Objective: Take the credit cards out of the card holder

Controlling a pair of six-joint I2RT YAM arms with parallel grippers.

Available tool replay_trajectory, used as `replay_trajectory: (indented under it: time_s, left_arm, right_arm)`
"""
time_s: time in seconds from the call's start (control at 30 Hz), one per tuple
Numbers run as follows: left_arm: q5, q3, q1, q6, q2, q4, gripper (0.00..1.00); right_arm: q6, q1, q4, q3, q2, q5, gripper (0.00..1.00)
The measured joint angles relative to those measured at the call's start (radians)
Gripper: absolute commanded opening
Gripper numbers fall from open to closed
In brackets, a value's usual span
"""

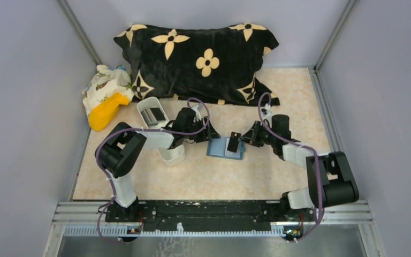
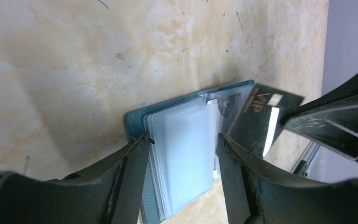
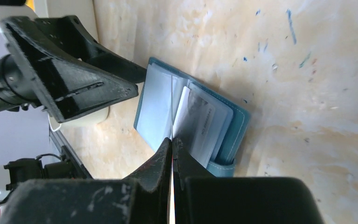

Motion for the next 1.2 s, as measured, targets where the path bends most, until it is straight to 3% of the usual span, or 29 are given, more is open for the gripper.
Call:
replay_trajectory:
  time_s: [0.33, 0.6, 0.67, 0.77, 1.03, 1.2]
  left_arm:
    - [0.010, -0.031, -0.002, 0.063, -0.035, 0.029, 0.71]
    - [0.157, -0.167, 0.010, 0.101, -0.133, 0.301, 0.72]
    - [0.211, -0.182, 0.014, 0.086, -0.133, 0.382, 0.70]
    - [0.278, -0.193, 0.014, 0.051, -0.126, 0.486, 0.59]
    - [0.417, -0.195, 0.014, -0.098, -0.018, 0.771, 0.53]
    - [0.443, -0.200, 0.014, -0.144, 0.003, 0.836, 0.48]
  right_arm:
    - [-0.035, -0.064, -0.071, -0.004, -0.186, -0.014, 0.00]
    - [-0.008, -0.064, -0.013, 0.003, -0.188, -0.154, 0.00]
    - [-0.001, -0.064, 0.005, 0.003, -0.188, -0.175, 0.00]
    - [0.009, -0.064, 0.020, 0.006, -0.188, -0.196, 0.00]
    - [0.044, -0.053, 0.066, 0.007, -0.188, -0.216, 0.00]
    - [0.056, -0.046, 0.085, 0.008, -0.188, -0.219, 0.00]
